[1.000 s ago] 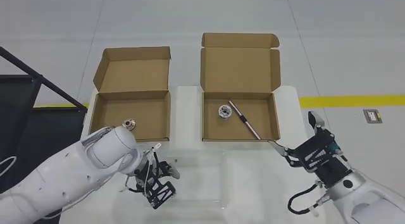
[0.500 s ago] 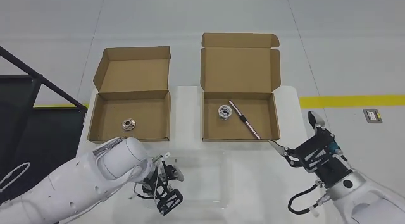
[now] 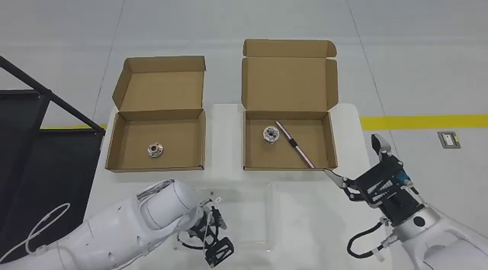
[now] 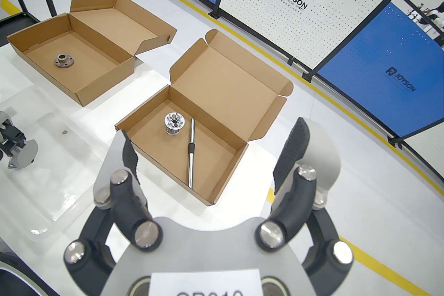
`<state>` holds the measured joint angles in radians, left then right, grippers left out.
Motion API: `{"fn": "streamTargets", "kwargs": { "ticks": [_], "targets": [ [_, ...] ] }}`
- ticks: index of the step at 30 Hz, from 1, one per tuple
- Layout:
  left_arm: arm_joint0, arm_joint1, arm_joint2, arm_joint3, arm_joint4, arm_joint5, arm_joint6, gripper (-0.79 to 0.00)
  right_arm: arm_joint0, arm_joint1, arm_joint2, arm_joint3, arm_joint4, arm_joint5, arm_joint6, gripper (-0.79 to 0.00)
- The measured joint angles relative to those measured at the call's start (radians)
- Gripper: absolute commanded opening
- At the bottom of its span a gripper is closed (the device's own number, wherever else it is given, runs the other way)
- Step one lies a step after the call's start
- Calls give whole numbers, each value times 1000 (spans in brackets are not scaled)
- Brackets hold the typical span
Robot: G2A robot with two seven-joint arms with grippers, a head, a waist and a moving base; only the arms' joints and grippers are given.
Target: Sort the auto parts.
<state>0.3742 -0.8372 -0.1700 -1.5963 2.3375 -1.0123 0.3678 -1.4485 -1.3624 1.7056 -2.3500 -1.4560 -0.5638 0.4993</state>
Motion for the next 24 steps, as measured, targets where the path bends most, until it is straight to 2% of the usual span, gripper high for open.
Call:
{"fn": "streamTargets", "kwargs": {
  "ticks": [6,17,24],
  "targets": [
    [-2,-16,0,44,64,0,58,-185,0,0,0,0,0,0,0,0],
    [-9,9,0,28,177,0,220,-228,0,0,0,0,0,0,0,0],
    [13,-4,0,39,221,0,239,-277,0,0,0,0,0,0,0,0]
  ]
}}
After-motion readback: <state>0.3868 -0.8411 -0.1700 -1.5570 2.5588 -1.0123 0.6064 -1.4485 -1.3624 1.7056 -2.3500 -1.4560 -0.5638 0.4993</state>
